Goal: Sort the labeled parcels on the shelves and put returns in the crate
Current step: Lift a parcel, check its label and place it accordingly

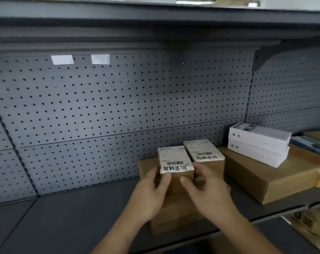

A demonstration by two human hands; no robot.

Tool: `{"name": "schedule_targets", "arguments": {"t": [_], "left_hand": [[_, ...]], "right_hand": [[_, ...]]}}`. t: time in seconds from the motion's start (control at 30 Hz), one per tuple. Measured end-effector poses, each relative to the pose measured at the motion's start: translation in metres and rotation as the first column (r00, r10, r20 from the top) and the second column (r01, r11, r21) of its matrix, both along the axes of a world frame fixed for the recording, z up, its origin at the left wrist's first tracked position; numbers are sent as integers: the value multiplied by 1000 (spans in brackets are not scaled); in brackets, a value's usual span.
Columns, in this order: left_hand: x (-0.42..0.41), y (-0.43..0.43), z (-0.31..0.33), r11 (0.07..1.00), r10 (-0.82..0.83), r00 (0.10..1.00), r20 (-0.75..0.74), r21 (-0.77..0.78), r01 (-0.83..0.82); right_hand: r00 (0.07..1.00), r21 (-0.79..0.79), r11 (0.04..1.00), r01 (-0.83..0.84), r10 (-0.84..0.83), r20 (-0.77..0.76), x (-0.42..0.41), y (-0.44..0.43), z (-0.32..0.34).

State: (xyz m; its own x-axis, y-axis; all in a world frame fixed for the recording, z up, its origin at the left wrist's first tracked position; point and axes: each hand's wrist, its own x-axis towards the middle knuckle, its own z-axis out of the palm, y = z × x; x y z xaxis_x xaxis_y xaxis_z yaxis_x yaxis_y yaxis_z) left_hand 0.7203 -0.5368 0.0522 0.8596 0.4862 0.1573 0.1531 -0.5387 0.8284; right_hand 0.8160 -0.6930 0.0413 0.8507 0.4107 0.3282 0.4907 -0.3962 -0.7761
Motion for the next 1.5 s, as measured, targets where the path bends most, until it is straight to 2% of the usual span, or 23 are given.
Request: {"name": "schedule_targets", "arguments": {"t": [0.1, 0.27, 0.4, 0.67, 0.83, 1.07, 1.27, 1.5], "left_hand": [[-3, -2, 4, 988, 74, 996, 47, -140, -67], [-16, 5, 12, 923, 204, 978, 45, -343, -177], [-30, 10, 19, 871, 129, 992, -7, -477, -117], [-52, 18, 24, 787, 81, 992, 94, -617, -6], [-72, 28, 38, 812, 113, 948, 298, -577, 85], [-108, 41, 65, 875, 70, 836, 544, -437, 211], [-126, 45, 66, 893, 93, 787, 610, -401, 205], [-136, 46, 67, 902, 91, 784, 614, -384, 196]], "right_hand": [[999, 60, 998, 6, -3, -37, -3, 5, 1], [977, 177, 984, -10, 48, -207, -15, 12, 4], [922, 231, 973, -25, 112, -371, -27, 22, 10], [876, 382, 922, -64, 235, -421, -53, 34, 24], [852, 504, 848, -163, 379, -362, -68, 42, 41], [798, 683, 665, -302, 568, -201, -87, 52, 72], [770, 695, 621, -361, 620, -154, -102, 63, 73], [756, 707, 600, -374, 639, -142, -110, 70, 74]]}}
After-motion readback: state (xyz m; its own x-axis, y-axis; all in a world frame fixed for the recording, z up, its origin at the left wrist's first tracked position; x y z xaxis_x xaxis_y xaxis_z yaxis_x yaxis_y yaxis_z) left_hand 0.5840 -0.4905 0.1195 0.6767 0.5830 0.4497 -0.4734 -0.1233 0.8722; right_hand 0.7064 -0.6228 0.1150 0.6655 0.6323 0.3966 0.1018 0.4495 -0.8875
